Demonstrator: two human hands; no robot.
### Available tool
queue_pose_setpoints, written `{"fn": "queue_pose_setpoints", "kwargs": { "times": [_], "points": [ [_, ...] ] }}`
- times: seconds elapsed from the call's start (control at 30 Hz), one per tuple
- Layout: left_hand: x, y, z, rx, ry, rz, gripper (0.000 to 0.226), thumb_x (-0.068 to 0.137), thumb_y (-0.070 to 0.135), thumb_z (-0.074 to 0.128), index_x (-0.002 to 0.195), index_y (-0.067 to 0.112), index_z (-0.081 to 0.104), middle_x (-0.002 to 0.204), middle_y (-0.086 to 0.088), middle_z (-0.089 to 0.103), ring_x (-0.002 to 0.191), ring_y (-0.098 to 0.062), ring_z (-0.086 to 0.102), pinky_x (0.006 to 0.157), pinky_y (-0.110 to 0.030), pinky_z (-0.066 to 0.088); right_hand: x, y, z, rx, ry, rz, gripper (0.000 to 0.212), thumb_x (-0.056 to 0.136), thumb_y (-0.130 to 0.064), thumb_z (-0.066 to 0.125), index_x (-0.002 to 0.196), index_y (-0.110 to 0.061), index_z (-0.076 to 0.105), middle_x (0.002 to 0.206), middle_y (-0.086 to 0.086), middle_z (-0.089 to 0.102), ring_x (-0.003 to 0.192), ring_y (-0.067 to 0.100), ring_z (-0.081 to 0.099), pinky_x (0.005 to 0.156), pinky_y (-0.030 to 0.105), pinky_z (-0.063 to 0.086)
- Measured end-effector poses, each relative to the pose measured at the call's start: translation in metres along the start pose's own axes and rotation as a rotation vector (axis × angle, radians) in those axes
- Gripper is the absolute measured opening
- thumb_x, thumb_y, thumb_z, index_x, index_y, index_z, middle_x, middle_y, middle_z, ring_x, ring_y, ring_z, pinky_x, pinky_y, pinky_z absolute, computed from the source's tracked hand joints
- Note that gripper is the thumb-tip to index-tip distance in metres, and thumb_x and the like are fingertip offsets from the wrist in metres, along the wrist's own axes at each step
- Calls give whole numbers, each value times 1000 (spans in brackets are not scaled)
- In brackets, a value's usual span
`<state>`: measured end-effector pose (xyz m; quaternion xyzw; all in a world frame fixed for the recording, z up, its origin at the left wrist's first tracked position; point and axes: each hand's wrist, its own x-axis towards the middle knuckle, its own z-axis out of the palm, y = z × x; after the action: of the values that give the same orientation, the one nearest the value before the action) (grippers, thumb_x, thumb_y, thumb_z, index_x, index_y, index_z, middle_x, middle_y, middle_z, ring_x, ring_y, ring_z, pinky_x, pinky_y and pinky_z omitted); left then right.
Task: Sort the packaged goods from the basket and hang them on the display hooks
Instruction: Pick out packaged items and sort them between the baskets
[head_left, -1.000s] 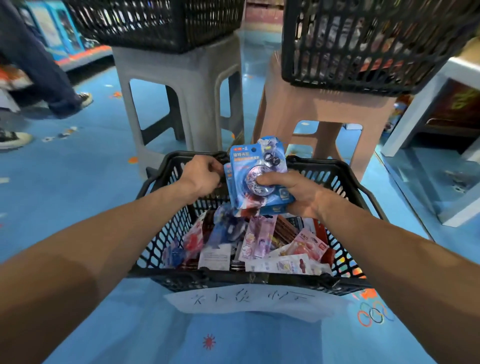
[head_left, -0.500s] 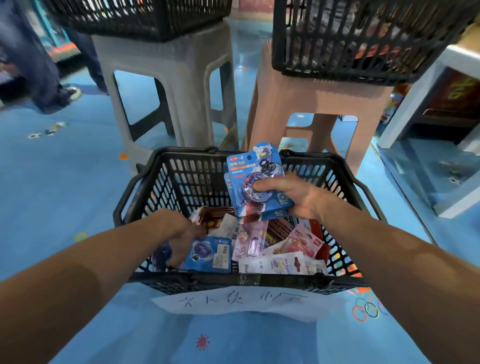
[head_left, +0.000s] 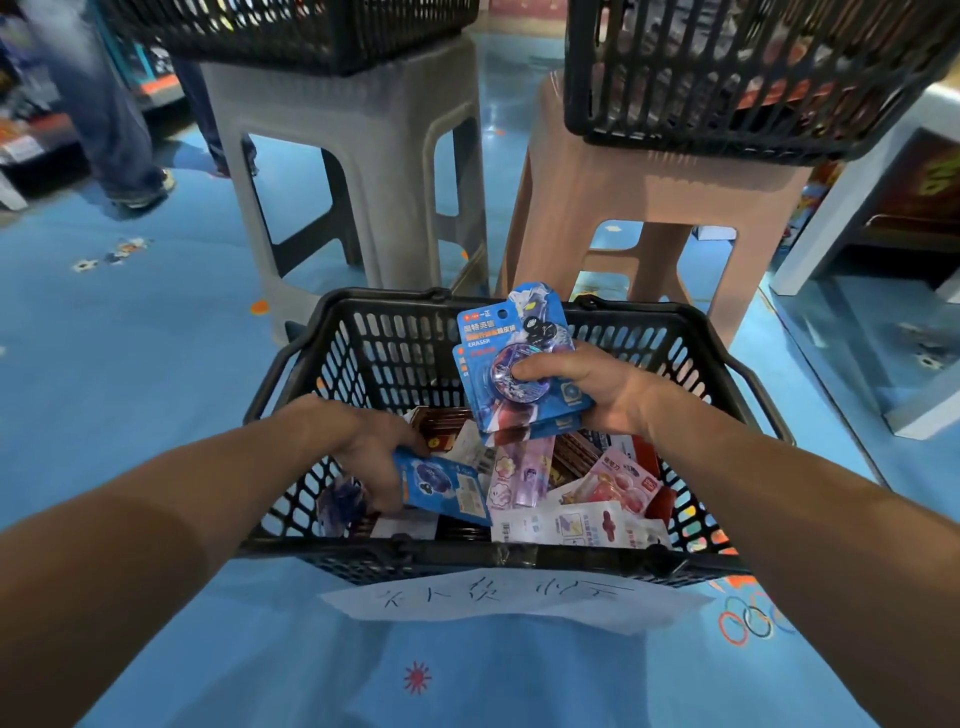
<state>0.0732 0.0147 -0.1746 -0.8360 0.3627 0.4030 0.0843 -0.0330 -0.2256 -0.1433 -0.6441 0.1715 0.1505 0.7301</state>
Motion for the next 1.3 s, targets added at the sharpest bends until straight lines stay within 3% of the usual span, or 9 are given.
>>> {"fn": "queue_pose_setpoints", "kwargs": {
  "times": [0.27, 0.43, 0.57, 0.7, 0.8, 0.93, 1.1, 1.23, 1.3],
  "points": [
    [-6, 10, -24, -279, 160, 91, 71, 73, 54, 87, 134, 22, 67, 128, 5, 67, 119, -17, 61, 104, -32, 51, -2, 3, -9, 11, 34, -24, 61, 70, -16, 83, 127, -2, 67, 124, 22, 70, 115, 42, 66, 101, 56, 53],
    [8, 17, -29, -286, 170, 142, 76, 65, 40, 96, 134, 26, 67, 111, 12, 70, 102, -11, 67, 90, -28, 56, -7, 3, -18, 57, 28, -40, 68, 67, -16, 86, 130, 1, 65, 126, 23, 69, 105, 38, 70, 91, 50, 59],
    [24, 15, -27, -156, 317, 206, 38, 90, 18, 77, 127, 24, 71, 127, 6, 64, 116, -17, 61, 100, -34, 53, -10, 3, -23, 103, 67, -39, 56, 69, -12, 82, 123, -1, 69, 127, 25, 68, 111, 41, 66, 100, 56, 54],
    [34, 12, -21, -122, 524, 243, 5, 100, 32, 63, 102, 28, 64, 116, -5, 56, 116, -20, 51, 92, -32, 44, -14, 1, -25, 134, 89, -62, 48, 68, -12, 82, 114, -5, 72, 120, 23, 71, 98, 37, 72, 90, 52, 58],
    [34, 9, -21, -391, 589, 275, 11, 104, 20, 56, 95, 26, 54, 100, -5, 60, 99, -22, 58, 85, -37, 50, -17, -4, -28, 164, 105, -102, 48, 69, -15, 81, 116, -5, 72, 120, 21, 72, 97, 35, 72, 82, 47, 60],
    [28, 3, -21, -637, 632, 221, 15, 106, 15, 53, 91, 21, 54, 82, -4, 53, 80, -18, 50, 64, -25, 43, -20, -10, -33, 173, 132, -144, 56, 71, -21, 79, 124, -8, 69, 121, 17, 72, 95, 31, 73, 78, 41, 61],
    [16, -3, -23, -916, 630, 75, 25, 106, 10, 44, 107, 31, 57, 109, -22, 65, 89, -39, 68, 76, -52, 60, -21, -14, -25, 211, 72, -171, 44, 74, -20, 75, 116, -9, 71, 108, 13, 76, 86, 26, 76, 72, 38, 62],
    [11, 11, -27, -1144, 720, 30, 30, 107, 10, 46, 126, 31, 52, 117, -15, 66, 88, -36, 69, 73, -56, 59, -16, -17, -2, 191, 57, -118, 32, 81, -12, 77, 112, -8, 70, 98, 11, 78, 80, 25, 76, 69, 39, 63],
    [11, 19, -30, -1329, 719, 29, 36, 106, 6, 45, 133, 30, 43, 115, -9, 66, 78, -27, 70, 63, -47, 61, -12, -18, 9, 167, 58, -93, 26, 85, -15, 73, 110, -9, 71, 99, 12, 78, 79, 25, 76, 69, 40, 64]
  ]
}}
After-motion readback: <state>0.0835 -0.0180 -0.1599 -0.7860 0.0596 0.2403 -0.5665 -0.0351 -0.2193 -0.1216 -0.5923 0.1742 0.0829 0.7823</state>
